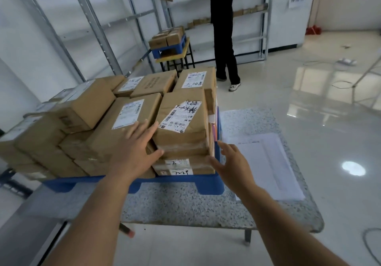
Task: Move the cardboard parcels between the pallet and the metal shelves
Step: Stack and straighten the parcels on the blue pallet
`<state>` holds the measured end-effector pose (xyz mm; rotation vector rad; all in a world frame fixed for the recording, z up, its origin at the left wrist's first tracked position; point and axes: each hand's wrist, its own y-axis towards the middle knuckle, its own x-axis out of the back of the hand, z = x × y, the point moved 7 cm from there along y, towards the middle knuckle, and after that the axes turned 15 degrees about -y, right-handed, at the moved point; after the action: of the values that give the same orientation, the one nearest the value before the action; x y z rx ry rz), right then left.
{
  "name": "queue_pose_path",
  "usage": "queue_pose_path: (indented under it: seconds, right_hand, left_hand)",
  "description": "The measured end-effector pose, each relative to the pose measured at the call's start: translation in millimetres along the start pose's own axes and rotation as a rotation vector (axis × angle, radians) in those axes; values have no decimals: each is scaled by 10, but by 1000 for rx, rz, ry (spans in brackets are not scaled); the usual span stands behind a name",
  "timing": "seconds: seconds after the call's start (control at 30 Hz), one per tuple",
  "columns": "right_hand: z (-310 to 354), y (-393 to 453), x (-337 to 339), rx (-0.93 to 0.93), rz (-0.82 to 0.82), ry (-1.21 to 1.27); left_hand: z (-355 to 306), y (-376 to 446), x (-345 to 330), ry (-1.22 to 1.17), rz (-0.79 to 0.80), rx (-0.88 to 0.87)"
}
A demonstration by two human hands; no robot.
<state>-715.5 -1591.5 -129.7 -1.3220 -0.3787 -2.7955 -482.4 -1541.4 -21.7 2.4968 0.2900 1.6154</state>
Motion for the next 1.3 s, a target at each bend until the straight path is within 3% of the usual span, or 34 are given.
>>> queue_pose_path:
  seconds: [0.2,0.4,0.67,1.07,1.3]
  right_hand:
    - [47,105,-81,39,-1,58]
    - [234,78,-65,91,-92,59]
    - [224,8,-116,-37,-140,47]
    - [220,69,-212,-214,-74,39]
    - [156,-107,-243,-335,-53,13]
  left_hand:
    - [-49,232,-96,34,139,-98]
    - [-73,286,-36,-12,118,-184]
    - [-69,397,-52,10,175,-297]
    - [-19,548,-65,92,133,-468]
    - [414,541,201,70,223,-401]
